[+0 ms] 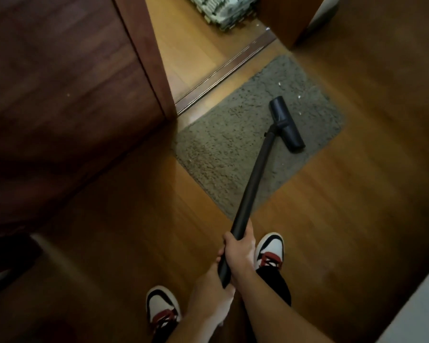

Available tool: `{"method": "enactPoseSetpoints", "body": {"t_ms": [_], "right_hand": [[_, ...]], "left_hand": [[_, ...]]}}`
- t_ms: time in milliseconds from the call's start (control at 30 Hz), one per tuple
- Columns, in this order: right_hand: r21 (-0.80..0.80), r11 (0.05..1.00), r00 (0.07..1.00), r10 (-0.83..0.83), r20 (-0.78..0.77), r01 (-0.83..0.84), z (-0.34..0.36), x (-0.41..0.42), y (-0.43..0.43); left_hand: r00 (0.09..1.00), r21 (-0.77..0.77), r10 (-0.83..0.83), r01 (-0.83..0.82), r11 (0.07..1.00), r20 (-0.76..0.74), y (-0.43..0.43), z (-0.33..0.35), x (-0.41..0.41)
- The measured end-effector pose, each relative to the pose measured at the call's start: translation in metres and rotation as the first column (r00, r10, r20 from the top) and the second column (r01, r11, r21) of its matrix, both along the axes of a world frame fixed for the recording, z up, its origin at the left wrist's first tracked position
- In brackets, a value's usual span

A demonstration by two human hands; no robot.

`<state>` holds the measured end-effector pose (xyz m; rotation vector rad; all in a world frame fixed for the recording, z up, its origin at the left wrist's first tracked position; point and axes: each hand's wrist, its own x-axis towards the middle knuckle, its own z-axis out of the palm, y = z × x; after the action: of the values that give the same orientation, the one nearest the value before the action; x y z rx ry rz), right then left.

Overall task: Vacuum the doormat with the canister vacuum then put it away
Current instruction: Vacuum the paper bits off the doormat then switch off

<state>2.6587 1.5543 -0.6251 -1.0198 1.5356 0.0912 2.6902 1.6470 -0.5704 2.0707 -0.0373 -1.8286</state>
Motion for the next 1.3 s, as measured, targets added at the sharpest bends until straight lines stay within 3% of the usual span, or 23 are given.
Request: {"method": "enactPoseSetpoints", "body": {"t_ms": [300,667,967,1100,1300], "right_hand": [[-0.071,0.997,1.000,-0.012,0.008,0.013,-0.009,-0.013,-0.112],[-0.057,0.998,0.999,-0.034,0.018,0.035,-0.012,-0.015,-0.167],[-0.028,1.000,1.000,0.010,0.018,-0.010,0.002,0.000,-0.134],[0.002,1.000,0.999,0.031,0.028,-0.031,0.012,0.013,-0.100],[0.076,0.996,0.999,0.048,0.027,-0.050,0.028,0.026,-0.036]], "left_hand": [[1.000,0.044,0.009,-0.007,0.999,-0.028,-0.114,-0.007,-0.012],[0.999,0.072,-0.006,0.009,0.997,-0.037,-0.171,0.005,-0.011],[1.000,0.019,0.016,-0.016,1.000,-0.012,-0.133,0.014,0.001],[0.997,0.041,0.012,-0.015,0.999,0.074,-0.097,0.018,0.007],[0.996,0.021,0.042,-0.043,0.999,0.076,-0.038,0.037,0.018]]}}
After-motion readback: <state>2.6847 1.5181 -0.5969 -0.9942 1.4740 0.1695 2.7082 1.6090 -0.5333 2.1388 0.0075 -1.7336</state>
